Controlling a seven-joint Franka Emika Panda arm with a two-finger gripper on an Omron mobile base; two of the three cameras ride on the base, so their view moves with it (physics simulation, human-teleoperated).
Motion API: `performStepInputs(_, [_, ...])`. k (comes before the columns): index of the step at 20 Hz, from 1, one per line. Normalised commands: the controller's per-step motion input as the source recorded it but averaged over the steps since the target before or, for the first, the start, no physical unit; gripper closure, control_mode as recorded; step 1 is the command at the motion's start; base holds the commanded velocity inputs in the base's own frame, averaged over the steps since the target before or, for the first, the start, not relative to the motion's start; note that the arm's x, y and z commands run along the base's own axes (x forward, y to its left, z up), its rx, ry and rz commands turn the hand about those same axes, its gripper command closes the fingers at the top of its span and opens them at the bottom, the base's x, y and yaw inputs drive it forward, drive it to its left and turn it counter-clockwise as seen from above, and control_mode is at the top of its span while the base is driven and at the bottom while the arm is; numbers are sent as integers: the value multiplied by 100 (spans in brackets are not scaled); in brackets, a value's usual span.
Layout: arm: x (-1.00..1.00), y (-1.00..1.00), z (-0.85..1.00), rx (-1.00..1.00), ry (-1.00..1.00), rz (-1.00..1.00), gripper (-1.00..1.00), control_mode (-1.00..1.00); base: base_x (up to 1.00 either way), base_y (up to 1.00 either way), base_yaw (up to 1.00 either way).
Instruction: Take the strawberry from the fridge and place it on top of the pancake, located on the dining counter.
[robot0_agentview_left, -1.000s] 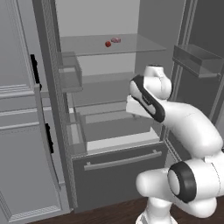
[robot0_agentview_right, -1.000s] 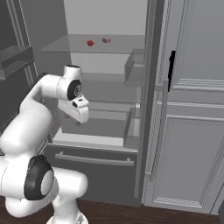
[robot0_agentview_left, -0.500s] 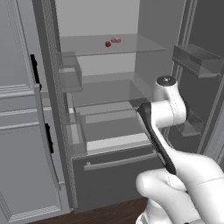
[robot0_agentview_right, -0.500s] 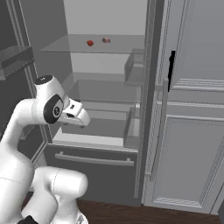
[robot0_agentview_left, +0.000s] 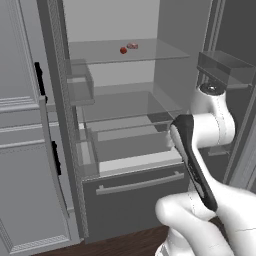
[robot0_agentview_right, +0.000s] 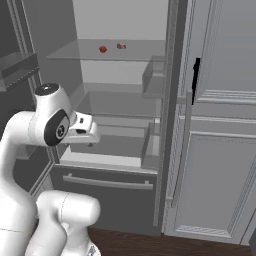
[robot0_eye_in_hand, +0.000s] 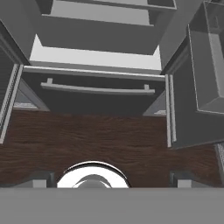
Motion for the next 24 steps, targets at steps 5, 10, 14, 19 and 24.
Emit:
performStepInputs(5, [0,-1,-35,-1,1,2,-100,-100,0,0,0])
performStepInputs(10, [0,0,-38,-2,0,-20,-100,-100,0,0,0])
performStepInputs(14, [0,0,-32,0,0,-21,-100,-100,0,0,0])
performStepInputs(19, [0,2,-11,0,0,-6,-100,-100,0,0,0])
performStepInputs(24, [0,0,0,0,0,0,-100,-100,0,0,0])
